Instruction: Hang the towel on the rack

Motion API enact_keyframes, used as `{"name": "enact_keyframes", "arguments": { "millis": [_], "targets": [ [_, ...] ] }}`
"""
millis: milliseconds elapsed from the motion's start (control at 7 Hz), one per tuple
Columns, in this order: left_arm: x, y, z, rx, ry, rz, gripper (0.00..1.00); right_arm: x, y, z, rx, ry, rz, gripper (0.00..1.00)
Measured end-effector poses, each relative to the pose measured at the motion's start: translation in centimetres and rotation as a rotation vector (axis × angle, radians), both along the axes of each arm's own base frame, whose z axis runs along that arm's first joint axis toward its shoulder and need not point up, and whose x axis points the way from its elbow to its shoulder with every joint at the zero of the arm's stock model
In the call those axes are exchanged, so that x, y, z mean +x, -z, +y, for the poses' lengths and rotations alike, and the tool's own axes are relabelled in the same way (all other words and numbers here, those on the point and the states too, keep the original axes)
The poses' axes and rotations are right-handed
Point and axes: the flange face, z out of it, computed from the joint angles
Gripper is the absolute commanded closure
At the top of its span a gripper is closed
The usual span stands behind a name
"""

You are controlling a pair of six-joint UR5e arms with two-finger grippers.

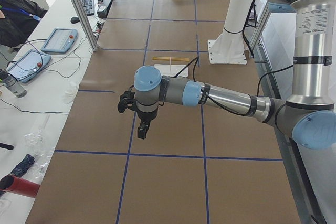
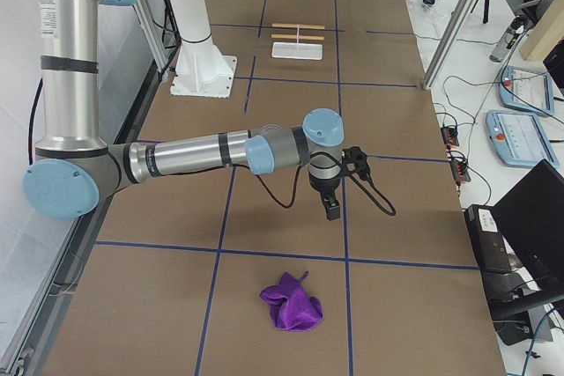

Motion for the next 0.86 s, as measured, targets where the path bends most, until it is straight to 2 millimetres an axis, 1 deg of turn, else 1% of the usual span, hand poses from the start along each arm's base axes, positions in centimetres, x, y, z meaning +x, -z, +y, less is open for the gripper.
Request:
{"name": "enact_keyframes", "arguments": {
  "millis": [143, 286, 429, 571, 714, 857],
  "targets": [
    [0.2, 0.3, -0.6, 0.020, -0.006, 0.026, 0.00, 0.0, -2.3, 1.0, 0.064, 0.069, 0.026, 0.00],
    [0.5, 0.2, -2.0, 0.075, -0.014, 0.042, 0.00, 0.2, -5.7, 1.8, 0.117, 0.168, 0.064, 0.04],
    [0.7, 0.0, -3.2, 0.154, -0.019, 0.048, 0.00, 0.3, -9.1, 2.4, 0.145, 0.260, 0.090, 0.04],
    [0.9, -0.5, -3.7, 0.209, -0.024, 0.051, 0.00, 0.4, -12.2, 2.9, 0.159, 0.342, 0.109, 0.08],
    [0.9, -0.7, -3.8, 0.235, -0.026, 0.052, 0.00, 0.6, -14.7, 3.4, 0.163, 0.403, 0.127, 0.10],
    [1.0, -0.8, -3.8, 0.246, -0.027, 0.053, 0.00, 0.8, -16.6, 3.9, 0.163, 0.449, 0.149, 0.16]
  ]
}}
